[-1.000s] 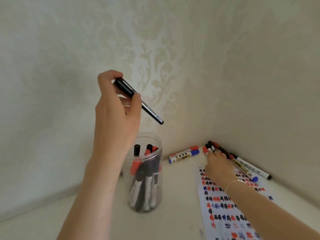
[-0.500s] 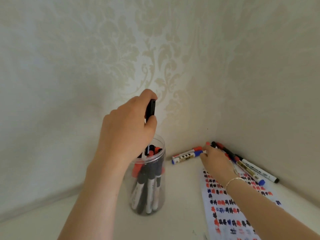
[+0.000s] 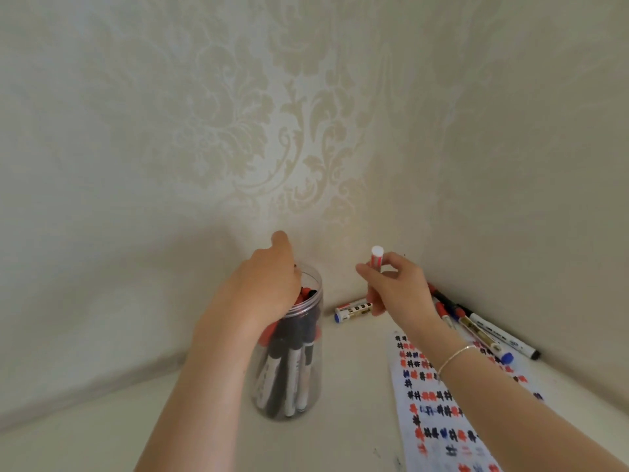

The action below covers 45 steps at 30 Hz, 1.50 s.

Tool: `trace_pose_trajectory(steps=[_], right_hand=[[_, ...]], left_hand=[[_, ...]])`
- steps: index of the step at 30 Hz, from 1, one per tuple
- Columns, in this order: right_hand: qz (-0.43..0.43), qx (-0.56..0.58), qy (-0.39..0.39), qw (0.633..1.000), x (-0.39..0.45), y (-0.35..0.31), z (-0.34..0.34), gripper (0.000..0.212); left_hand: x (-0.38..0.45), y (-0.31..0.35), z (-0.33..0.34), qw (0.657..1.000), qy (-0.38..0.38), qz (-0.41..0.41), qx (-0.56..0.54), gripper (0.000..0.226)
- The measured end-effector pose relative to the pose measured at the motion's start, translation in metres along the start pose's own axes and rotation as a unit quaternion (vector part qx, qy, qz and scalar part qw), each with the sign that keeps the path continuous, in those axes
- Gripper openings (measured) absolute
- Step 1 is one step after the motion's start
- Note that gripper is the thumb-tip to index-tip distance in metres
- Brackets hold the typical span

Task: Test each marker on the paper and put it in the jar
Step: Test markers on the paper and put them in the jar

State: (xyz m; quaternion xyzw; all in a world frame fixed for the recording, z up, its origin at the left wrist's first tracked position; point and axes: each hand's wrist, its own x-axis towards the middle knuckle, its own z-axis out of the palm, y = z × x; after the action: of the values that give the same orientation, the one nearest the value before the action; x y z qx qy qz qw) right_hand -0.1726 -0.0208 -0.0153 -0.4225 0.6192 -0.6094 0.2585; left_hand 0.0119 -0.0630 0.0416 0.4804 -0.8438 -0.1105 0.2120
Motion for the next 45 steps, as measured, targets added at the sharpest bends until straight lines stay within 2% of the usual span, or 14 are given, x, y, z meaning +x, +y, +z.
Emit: trace_pose_trajectory(steps=[4, 8, 9, 12, 14, 17, 20, 25, 27, 31, 37, 40, 45], right_hand=[[-0.042, 0.009, 0.056, 0.998, -0.007, -0.011, -0.002, 0.029], [-0.046, 0.008, 0.069, 0.997, -0.015, -0.016, -0.005, 0.039], [-0.046, 0.005, 0.075, 0.996, -0.016, -0.016, -0.007, 0.04], [-0.047, 0.036, 0.095, 0.994, -0.019, -0.02, -0.013, 0.04], [-0.046, 0.079, 0.11, 0.99, -0.022, -0.026, -0.017, 0.036], [-0.024, 0.182, 0.134, 0.974, -0.03, -0.037, -0.024, 0.036], [0.023, 0.281, 0.126, 0.951, -0.043, -0.034, -0.032, 0.032], [0.119, 0.202, -0.042, 0.971, -0.063, -0.008, -0.051, 0.03], [0.147, 0.186, -0.062, 0.969, -0.065, -0.007, -0.059, 0.035], [0.174, 0.182, 0.054, 0.966, -0.065, -0.006, -0.062, 0.033], [0.151, 0.188, 0.171, 0.955, -0.068, 0.0, -0.059, 0.028], [0.159, 0.174, 0.192, 0.953, -0.068, 0.002, -0.055, 0.023], [0.168, 0.162, 0.157, 0.96, -0.067, 0.001, -0.052, 0.022]], left_hand=[[0.0, 0.0, 0.0, 0.999, -0.005, -0.033, 0.019, 0.004], [-0.001, 0.005, -0.005, 0.995, -0.042, -0.083, 0.04, 0.015], [-0.003, 0.008, -0.007, 0.995, -0.03, -0.079, 0.053, 0.016], [-0.015, 0.025, -0.011, 0.99, 0.121, 0.023, 0.067, 0.01], [-0.027, 0.046, -0.004, 0.98, 0.148, 0.13, 0.034, 0.023], [-0.035, 0.07, 0.03, 0.977, 0.064, 0.2, 0.042, 0.04], [-0.033, 0.074, 0.06, 0.977, -0.008, 0.203, -0.065, 0.03], [-0.037, 0.075, 0.087, 0.961, -0.064, 0.238, -0.123, 0.037], [-0.038, 0.076, 0.097, 0.948, -0.118, 0.224, -0.193, 0.035], [-0.04, 0.088, 0.107, 0.869, -0.238, 0.16, -0.404, 0.033], [-0.044, 0.093, 0.112, 0.837, -0.274, 0.132, -0.454, 0.041], [-0.041, 0.09, 0.117, 0.824, -0.286, 0.127, -0.472, 0.044], [-0.038, 0.083, 0.123, 0.797, -0.301, 0.127, -0.507, 0.059]])
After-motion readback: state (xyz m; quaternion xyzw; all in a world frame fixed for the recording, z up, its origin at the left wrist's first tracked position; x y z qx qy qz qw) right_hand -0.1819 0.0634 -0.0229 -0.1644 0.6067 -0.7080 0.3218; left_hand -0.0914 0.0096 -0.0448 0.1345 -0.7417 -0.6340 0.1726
